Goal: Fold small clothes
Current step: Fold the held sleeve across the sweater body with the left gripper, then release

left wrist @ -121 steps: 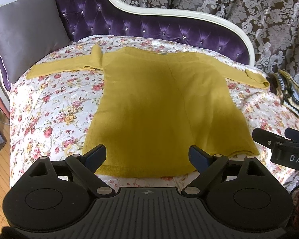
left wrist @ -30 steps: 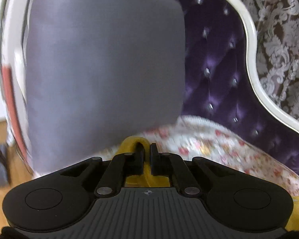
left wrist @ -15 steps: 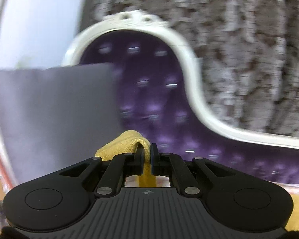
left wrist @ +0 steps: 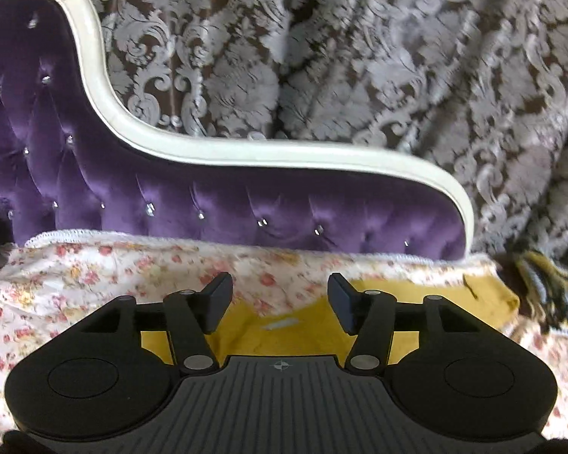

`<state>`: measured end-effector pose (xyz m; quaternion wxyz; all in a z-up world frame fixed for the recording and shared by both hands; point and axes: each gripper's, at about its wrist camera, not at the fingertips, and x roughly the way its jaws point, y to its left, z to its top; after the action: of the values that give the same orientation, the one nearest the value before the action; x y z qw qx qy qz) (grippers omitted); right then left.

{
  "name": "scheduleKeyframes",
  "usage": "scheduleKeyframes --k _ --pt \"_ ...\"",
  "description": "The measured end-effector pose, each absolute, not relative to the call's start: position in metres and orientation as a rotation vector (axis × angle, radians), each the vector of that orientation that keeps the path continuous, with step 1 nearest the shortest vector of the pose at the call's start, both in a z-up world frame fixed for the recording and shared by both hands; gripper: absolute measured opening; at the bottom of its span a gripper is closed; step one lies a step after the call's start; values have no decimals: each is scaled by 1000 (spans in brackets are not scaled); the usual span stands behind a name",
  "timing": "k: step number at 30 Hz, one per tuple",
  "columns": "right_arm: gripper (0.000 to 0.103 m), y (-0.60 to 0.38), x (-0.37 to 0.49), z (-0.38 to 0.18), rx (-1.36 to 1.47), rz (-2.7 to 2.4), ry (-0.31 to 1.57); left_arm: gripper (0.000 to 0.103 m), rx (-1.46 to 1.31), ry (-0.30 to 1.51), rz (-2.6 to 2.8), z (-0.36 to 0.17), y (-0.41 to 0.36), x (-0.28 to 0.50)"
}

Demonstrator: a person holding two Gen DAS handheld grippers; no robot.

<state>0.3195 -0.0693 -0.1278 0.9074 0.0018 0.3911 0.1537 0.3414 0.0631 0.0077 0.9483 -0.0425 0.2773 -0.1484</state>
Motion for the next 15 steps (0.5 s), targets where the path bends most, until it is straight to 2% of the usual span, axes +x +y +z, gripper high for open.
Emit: scheduleKeyframes --k 2,3,6,15 --pt "102 -78 311 -128 21 308 818 63 -85 589 -320 2 65 329" --pt "102 -82 307 -128 32 316 830 64 -70 609 -340 1 65 320" --pt "102 -88 296 -127 42 330 848 64 -7 715 -415 -18 65 292" --pt "91 -80 220 -98 50 623 833 64 2 977 -497 -83 90 194"
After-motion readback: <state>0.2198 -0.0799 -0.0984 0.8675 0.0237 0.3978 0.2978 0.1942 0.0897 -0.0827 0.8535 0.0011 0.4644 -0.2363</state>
